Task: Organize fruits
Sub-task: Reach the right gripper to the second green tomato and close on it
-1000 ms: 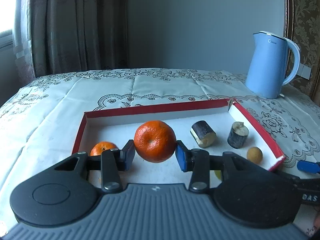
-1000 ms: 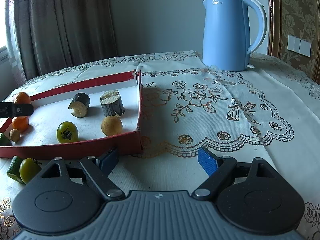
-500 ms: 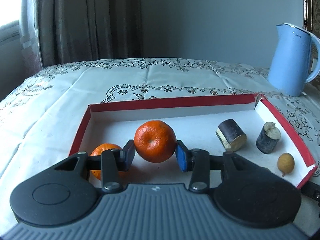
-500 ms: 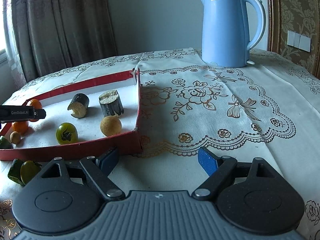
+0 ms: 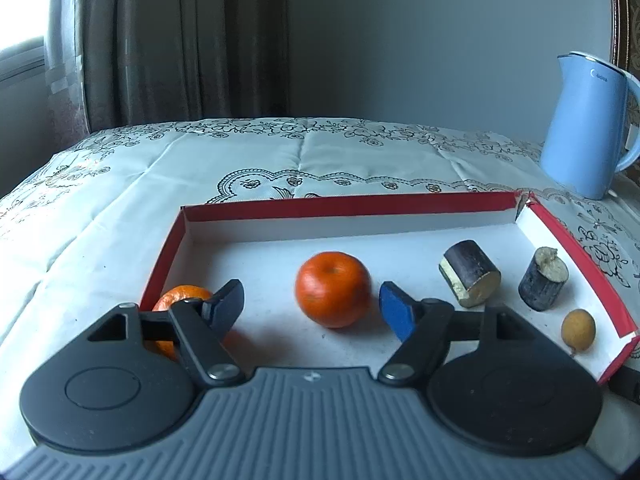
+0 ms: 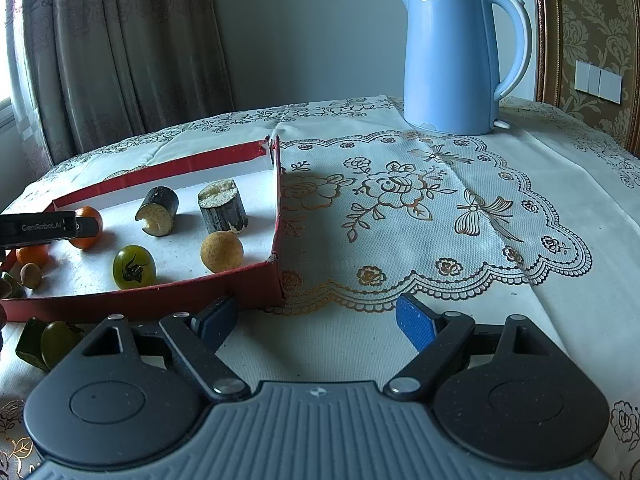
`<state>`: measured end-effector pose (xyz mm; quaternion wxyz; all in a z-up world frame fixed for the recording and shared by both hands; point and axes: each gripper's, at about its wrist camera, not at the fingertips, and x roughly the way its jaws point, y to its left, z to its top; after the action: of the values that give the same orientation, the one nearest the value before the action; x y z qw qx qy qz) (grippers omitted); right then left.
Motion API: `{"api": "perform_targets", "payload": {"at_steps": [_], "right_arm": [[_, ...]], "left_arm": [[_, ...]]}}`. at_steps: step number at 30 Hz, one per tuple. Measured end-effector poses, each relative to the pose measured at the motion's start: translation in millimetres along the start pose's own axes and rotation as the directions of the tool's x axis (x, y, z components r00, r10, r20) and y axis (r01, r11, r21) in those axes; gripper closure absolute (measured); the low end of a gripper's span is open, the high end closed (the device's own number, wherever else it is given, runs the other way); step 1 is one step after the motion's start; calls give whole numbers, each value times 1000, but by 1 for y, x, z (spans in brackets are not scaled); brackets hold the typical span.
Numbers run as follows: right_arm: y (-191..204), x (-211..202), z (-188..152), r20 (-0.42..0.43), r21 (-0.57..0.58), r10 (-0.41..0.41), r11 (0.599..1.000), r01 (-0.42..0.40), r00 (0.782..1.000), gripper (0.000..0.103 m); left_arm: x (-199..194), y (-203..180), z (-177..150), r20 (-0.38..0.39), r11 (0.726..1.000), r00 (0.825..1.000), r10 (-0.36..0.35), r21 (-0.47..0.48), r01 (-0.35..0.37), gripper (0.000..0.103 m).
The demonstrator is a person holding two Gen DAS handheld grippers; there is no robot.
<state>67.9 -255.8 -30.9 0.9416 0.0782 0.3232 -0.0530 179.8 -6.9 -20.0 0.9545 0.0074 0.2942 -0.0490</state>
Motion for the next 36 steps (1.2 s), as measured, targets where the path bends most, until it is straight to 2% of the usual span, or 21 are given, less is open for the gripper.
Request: {"api": "perform_targets", "payload": {"at_steps": [10,17,18,19,21,23,26,29,33,36], "right_arm": [[0,0,0,-1,-2,0,1000,0,1000,15],[0,0,0,-2,-5,2,1000,-2,1000,14],[0,0,0,-2,-3,3,1000,-3,1000,14],[0,0,0,-2,-3,3,1000,-3,1000,14],[0,0,0,-1,-2,3,1000,-3,1000,14],[0,0,0,0,-1,3,1000,-3,1000,14],[-1,-1,0,4,4,5,1000,-5,1000,14],[-2,-2,-1,9,8,9,1000,-9,1000,14],[0,-9,-1,27,-9,24,1000,-24,999,14],[3,-22,-7,23,20,133,991,-134,991,14]], "left_arm": [[-18,4,-6,2,999,1000,-31,-17,31,26],[-48,9,-16,2,997,997,-74,-27,74,26],[-55,10,-20,9,997,997,-77,-26,78,24],[-63,11,-23,21,998,998,-65,-18,65,16],[-80,11,-31,68,999,997,-34,14,33,11],[-95,12,-38,103,999,994,-28,49,23,9],[-110,16,-47,104,997,994,-39,67,32,8],[-120,25,-57,110,999,993,-40,38,36,2],[-118,38,-66,53,1000,998,-30,2,30,2],[-112,47,-71,2,999,999,-34,-33,34,2]]}}
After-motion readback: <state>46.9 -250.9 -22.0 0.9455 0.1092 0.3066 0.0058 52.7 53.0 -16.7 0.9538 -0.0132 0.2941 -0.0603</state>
